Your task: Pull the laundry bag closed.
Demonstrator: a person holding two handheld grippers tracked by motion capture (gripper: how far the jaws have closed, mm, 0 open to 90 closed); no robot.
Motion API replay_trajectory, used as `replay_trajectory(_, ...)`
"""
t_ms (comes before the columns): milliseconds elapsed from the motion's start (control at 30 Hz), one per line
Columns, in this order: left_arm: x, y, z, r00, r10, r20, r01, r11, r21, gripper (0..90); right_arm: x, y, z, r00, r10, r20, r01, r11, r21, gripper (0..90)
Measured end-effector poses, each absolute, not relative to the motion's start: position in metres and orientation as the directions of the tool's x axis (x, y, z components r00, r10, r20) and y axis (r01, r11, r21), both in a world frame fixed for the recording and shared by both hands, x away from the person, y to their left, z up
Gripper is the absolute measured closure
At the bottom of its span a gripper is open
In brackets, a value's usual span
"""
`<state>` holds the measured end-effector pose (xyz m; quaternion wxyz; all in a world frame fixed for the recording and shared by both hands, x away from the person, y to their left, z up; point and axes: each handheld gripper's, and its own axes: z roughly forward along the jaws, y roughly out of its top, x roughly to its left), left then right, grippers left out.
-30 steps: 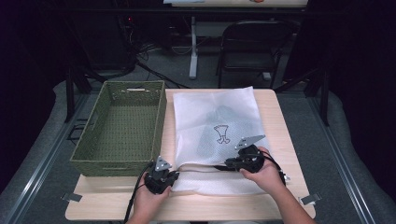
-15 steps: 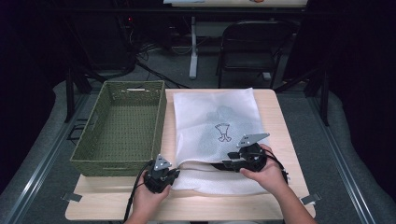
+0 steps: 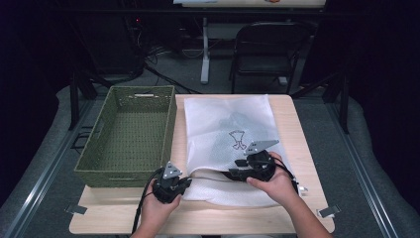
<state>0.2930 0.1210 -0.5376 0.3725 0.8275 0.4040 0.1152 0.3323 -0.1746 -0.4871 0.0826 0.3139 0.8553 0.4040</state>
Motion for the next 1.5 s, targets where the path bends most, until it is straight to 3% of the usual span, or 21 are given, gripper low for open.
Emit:
replay_trajectory(167, 0.295, 0.12, -0.532, 0.657, 0.746, -0.104, 0.58, -0.413, 0.702, 84.0, 0.334, -0.16, -0.486, -0.799, 0.59, 0.118, 0.468, 0.486, 0.738, 56.8)
replay_trajectory(367, 0.297, 0.12, -0.529, 0.662, 0.741, -0.111, 0.576, -0.408, 0.708, 84.0, 0.334, -0.147, -0.488, -0.81, 0.578, 0.104, 0.449, 0.496, 0.743, 70.4)
replay_trajectory(500, 0.295, 0.119, -0.53, 0.665, 0.74, -0.097, 0.567, -0.415, 0.712, 84.1, 0.333, -0.138, -0.489, -0.823, 0.556, 0.121, 0.444, 0.495, 0.747, 74.2)
replay_trajectory(900, 0.295, 0.119, -0.531, 0.666, 0.74, -0.094, 0.561, -0.414, 0.717, 84.0, 0.331, -0.112, -0.49, -0.843, 0.503, 0.19, 0.461, 0.497, 0.735, 75.1)
replay_trajectory(1000, 0.295, 0.119, -0.531, 0.663, 0.743, -0.092, 0.56, -0.412, 0.719, 84.0, 0.332, -0.105, -0.491, -0.858, 0.483, 0.178, 0.445, 0.522, 0.727, 78.6)
replay_trajectory(1500, 0.292, 0.119, -0.534, 0.656, 0.75, -0.09, 0.564, -0.407, 0.719, 83.7, 0.337, -0.078, -0.492, -0.87, 0.457, 0.184, 0.434, 0.537, 0.724, 76.6)
